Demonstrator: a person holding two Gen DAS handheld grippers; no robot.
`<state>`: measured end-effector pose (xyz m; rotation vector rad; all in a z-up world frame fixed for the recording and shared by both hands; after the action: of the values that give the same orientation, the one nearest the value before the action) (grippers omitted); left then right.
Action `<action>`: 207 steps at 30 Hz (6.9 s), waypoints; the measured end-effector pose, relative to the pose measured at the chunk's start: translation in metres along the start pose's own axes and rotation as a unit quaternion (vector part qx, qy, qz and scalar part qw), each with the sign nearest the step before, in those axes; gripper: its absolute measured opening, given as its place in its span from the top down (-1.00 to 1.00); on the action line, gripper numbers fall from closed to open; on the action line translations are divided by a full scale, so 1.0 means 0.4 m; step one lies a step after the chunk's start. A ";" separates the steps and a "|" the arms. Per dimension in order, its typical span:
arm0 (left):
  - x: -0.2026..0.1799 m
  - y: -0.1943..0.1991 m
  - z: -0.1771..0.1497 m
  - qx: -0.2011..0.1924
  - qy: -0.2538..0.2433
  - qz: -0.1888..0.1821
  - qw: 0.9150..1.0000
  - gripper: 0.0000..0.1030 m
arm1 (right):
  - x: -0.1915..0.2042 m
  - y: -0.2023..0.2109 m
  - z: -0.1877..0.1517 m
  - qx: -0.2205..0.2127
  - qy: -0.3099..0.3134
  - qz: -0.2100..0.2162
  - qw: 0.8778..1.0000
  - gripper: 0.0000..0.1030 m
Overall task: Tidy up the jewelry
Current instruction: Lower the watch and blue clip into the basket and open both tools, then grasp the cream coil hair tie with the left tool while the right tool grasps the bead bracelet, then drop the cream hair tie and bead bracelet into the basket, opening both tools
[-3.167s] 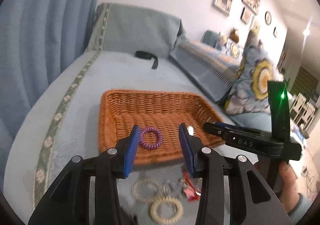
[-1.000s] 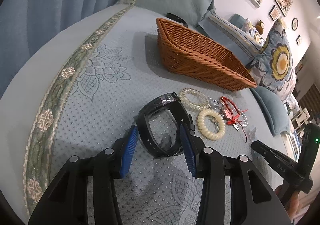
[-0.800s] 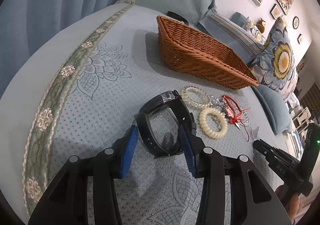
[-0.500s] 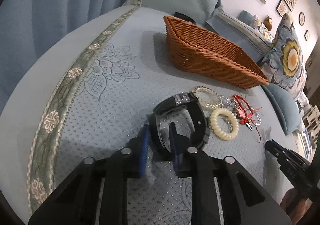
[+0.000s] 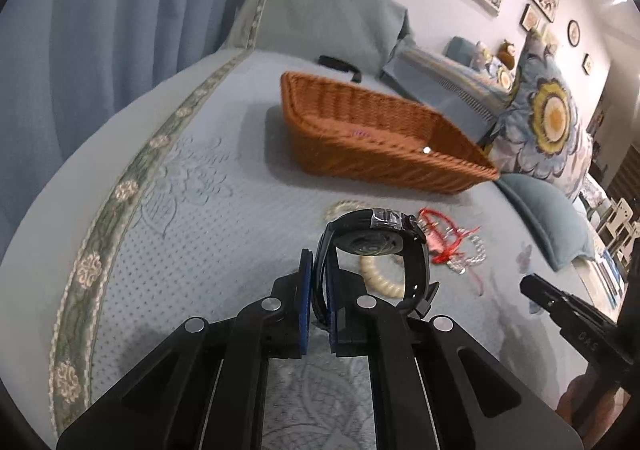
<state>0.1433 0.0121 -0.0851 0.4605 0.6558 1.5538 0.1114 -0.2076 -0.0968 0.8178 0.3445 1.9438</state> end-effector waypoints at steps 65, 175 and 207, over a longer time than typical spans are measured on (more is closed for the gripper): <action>-0.138 0.103 0.142 -0.059 -0.011 -0.083 0.995 0.28 | 0.040 -0.069 0.196 0.009 0.038 0.062 0.997 0.25; -0.172 -0.082 0.346 -0.087 -0.032 -0.027 0.995 0.84 | 0.027 -0.193 0.446 -0.010 0.075 0.040 0.996 0.88; -0.150 -0.027 0.302 -0.108 -0.042 -0.014 0.993 0.14 | -0.061 -0.155 0.378 -0.010 0.029 0.042 0.999 0.10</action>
<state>0.2350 -0.0311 0.0045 0.3504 0.4212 1.5507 0.2621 -0.2128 -0.0295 0.7746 0.3302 2.0491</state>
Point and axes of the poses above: each gripper's, at about its wrist camera, not at the fingertips, and y roughly against the way its jaws point, x to its left, z to its top, the point moved 10 cm from there along -y, roughly the way its jaws point, and after that the axes turned 15 degrees about z, right-handed, at the moved point
